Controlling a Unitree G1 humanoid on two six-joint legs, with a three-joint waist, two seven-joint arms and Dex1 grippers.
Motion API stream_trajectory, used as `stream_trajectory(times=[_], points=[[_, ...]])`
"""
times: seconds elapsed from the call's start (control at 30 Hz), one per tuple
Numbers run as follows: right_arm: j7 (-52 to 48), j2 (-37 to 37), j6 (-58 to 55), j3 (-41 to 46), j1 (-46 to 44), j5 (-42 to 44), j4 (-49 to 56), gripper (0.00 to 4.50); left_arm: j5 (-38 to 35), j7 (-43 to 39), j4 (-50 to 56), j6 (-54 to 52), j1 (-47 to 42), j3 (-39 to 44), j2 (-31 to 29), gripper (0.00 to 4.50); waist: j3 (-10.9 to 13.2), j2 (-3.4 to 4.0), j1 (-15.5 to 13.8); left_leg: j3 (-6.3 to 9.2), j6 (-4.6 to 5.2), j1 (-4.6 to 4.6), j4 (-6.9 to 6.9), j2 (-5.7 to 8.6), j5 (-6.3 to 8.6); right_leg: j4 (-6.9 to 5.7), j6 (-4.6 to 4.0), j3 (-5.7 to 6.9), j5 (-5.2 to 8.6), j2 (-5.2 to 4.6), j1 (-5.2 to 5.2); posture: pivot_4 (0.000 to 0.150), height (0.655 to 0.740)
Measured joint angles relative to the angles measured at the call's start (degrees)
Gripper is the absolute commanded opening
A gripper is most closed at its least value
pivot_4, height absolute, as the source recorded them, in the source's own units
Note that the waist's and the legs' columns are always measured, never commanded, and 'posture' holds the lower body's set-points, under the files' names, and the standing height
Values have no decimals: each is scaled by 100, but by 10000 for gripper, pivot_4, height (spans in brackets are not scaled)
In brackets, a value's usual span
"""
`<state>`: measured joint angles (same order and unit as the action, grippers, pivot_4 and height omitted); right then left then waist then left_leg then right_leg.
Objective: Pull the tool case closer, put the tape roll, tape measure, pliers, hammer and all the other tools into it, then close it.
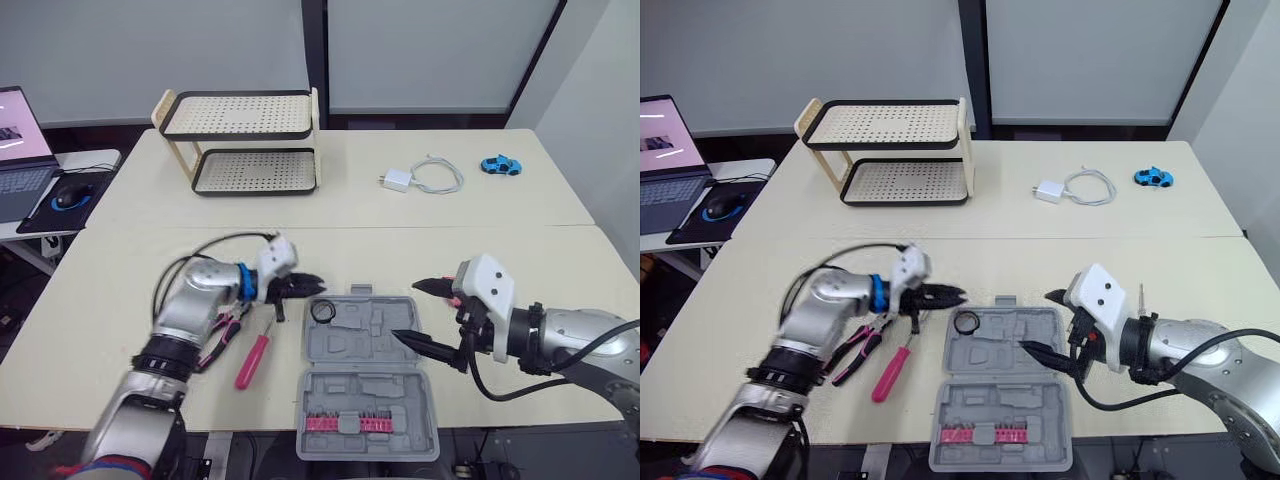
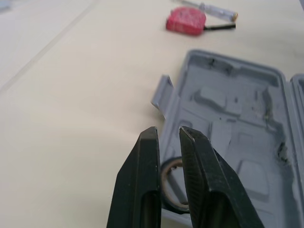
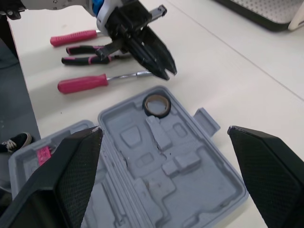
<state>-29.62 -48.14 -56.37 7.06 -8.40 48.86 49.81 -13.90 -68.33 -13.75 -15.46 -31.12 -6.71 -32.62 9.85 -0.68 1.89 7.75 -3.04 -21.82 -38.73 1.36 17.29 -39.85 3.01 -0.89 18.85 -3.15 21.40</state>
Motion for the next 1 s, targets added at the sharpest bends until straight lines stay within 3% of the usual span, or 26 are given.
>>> stream_trajectory(times=[0.17,0.33,0.5,0.63,0.77,0.93,1.0], points=[[44,-140,158,1219,447,83,-4,45000,-266,422,286,-420,248,1073,-901,6944,0,2,-10,0,1,5,9,2,1,3,0,0,0,-1,-1,1500,7400],[-609,-270,1086,2757,2419,-1228,-859,45000,-177,1341,-309,-273,1473,2281,-1357,6944,0,-1,-34,-12,2,4,27,6,2,35,0,-6,0,-5,-4,1500,7400],[-1197,83,2519,3448,3464,-2295,-2105,45000,-159,2188,-694,7,2488,3209,-1343,6944,-4,-6,-35,-20,2,26,57,-3,1,37,0,-13,0,-7,-10,1500,7400],[-1635,256,3207,3505,3855,-2587,-2783,45000,-242,2448,-841,156,3273,3706,-1314,15954,-4,-5,-22,-40,1,72,85,-9,1,40,-3,-28,2,-7,-36,1500,7400],[-2461,163,3549,3379,4404,-2626,-2787,45000,-370,1856,-856,340,4181,3840,-1387,28425,-5,-1,-3,-54,1,94,92,-20,2,58,-6,-36,4,-4,-59,1500,7400],[-3324,-457,3848,3235,4361,-2717,-2787,45000,-353,932,-1194,742,4622,3850,-2195,44150,-12,-12,-17,-49,1,118,91,-19,3,88,-7,-14,3,-6,-107,1500,7400],[-3579,-681,3848,3235,4228,-2712,-2887,45000,-346,604,-1392,926,4618,3854,-2481,44871,-12,-10,-29,-50,1,117,92,-15,3,91,-7,-13,3,-11,-109,1500,7400]])
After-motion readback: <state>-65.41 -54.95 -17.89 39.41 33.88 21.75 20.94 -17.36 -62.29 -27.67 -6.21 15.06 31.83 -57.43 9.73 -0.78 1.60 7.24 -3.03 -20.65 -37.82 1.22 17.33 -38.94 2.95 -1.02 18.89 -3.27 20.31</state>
